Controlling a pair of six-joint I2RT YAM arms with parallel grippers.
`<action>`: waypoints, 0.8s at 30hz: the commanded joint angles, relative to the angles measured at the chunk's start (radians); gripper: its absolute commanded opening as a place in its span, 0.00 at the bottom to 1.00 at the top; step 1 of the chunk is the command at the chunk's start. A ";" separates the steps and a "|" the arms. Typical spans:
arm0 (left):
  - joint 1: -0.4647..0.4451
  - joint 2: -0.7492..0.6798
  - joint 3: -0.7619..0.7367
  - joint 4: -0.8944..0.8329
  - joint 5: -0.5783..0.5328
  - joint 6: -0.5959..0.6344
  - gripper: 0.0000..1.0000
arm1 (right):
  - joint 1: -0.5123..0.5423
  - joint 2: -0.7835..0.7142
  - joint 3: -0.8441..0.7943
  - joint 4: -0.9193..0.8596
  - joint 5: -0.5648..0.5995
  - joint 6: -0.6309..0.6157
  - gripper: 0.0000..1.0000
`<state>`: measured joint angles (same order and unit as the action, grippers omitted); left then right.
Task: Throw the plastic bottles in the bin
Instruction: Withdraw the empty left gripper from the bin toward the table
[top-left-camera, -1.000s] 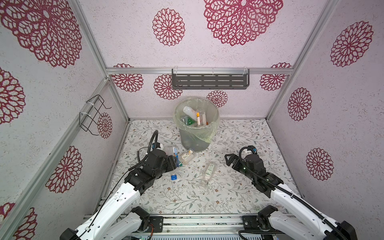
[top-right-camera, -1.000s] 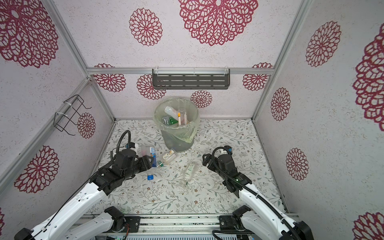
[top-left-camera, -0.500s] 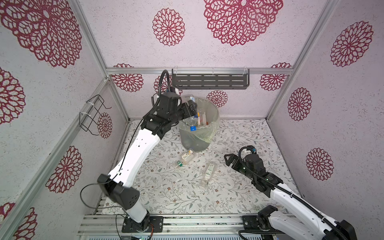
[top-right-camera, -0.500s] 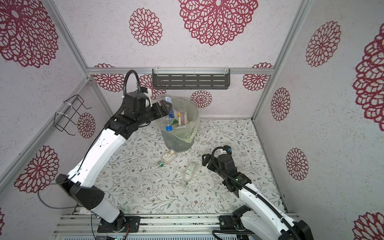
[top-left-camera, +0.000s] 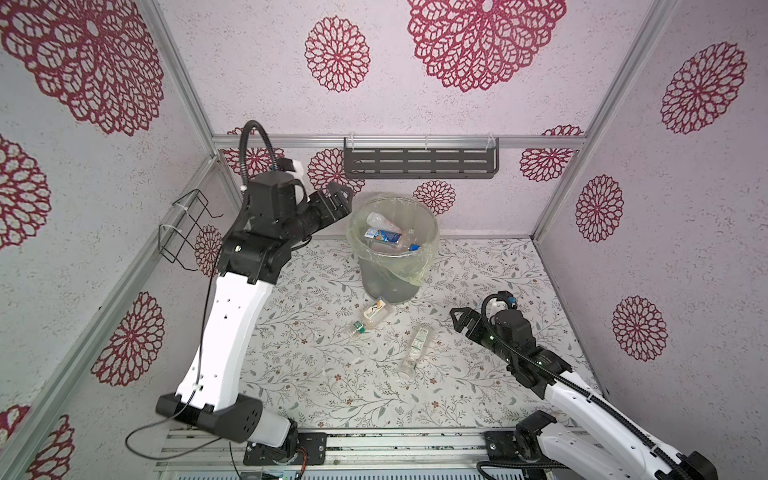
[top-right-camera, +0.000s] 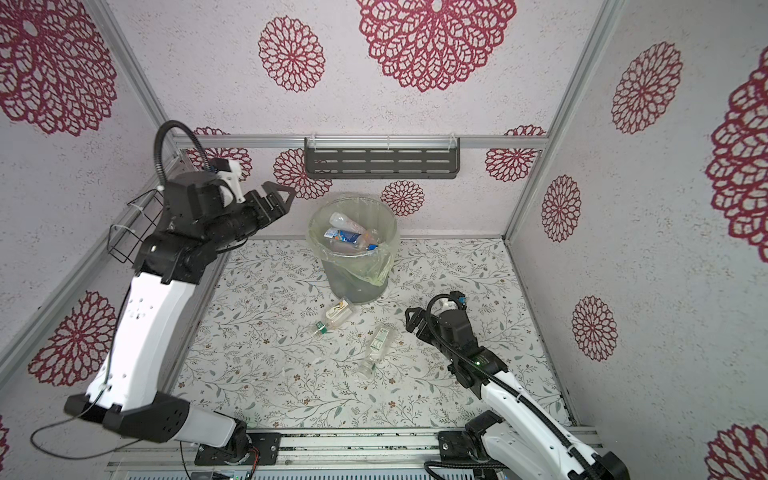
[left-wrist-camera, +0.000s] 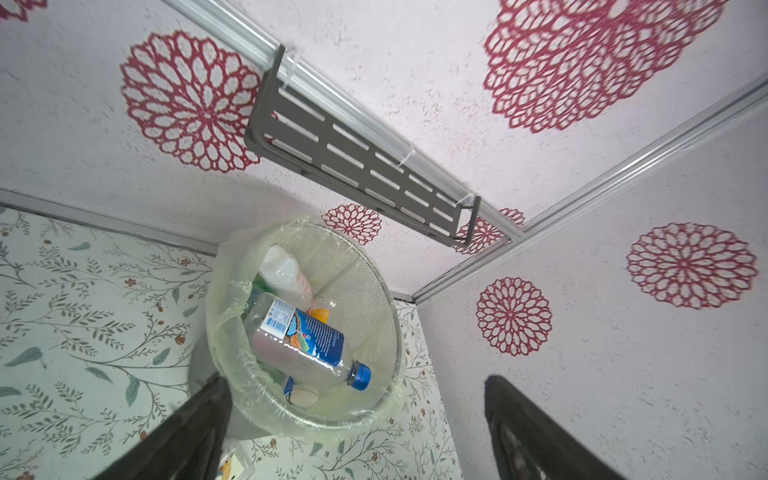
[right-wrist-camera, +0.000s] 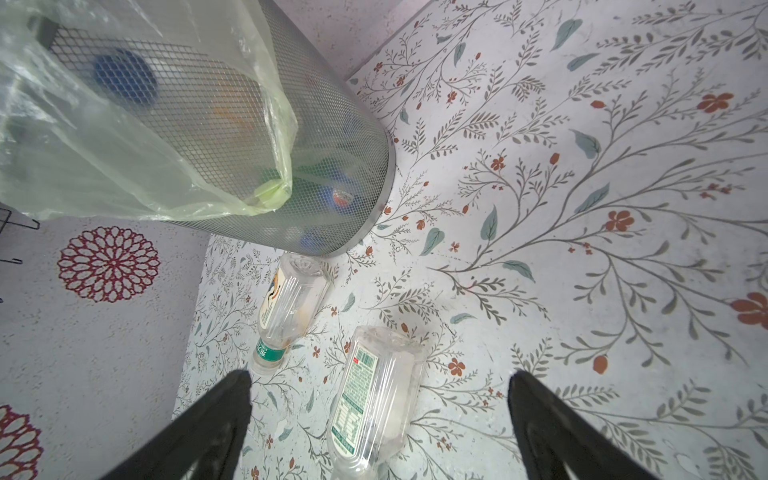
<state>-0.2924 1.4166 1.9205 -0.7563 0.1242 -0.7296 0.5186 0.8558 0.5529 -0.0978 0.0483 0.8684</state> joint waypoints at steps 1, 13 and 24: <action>0.016 -0.038 -0.133 0.011 0.020 0.028 0.97 | -0.006 0.001 0.009 -0.001 0.005 0.011 0.99; 0.070 -0.193 -0.466 0.061 0.048 0.034 0.97 | -0.005 0.021 0.023 -0.031 0.017 0.059 0.99; 0.072 -0.272 -0.704 0.145 0.099 0.014 0.97 | -0.006 0.019 -0.033 0.009 -0.002 0.144 0.99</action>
<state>-0.2279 1.1564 1.2575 -0.6579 0.2028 -0.7116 0.5179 0.8772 0.5327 -0.1177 0.0483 0.9737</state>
